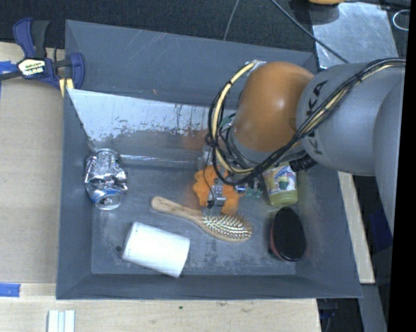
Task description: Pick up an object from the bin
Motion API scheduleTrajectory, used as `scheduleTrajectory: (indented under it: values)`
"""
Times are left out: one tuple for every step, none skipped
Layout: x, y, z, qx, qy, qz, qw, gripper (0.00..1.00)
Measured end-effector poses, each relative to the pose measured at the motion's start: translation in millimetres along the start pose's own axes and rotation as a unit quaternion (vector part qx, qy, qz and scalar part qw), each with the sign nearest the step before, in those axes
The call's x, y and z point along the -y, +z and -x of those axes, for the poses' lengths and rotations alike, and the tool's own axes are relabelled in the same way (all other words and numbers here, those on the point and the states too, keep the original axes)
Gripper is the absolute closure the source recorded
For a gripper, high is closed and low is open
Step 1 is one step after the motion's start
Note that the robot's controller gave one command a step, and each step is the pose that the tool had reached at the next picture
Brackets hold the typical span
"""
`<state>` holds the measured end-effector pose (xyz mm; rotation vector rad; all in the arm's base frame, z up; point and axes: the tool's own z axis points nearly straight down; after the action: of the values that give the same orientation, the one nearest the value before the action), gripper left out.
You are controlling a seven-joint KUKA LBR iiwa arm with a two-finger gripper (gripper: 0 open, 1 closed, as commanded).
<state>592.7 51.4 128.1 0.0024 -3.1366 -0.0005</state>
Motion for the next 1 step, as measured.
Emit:
scheduleTrajectory:
  values:
    - [69.7,57.2,-2.8,0.0024,0.04,0.002,0.9992,0.0]
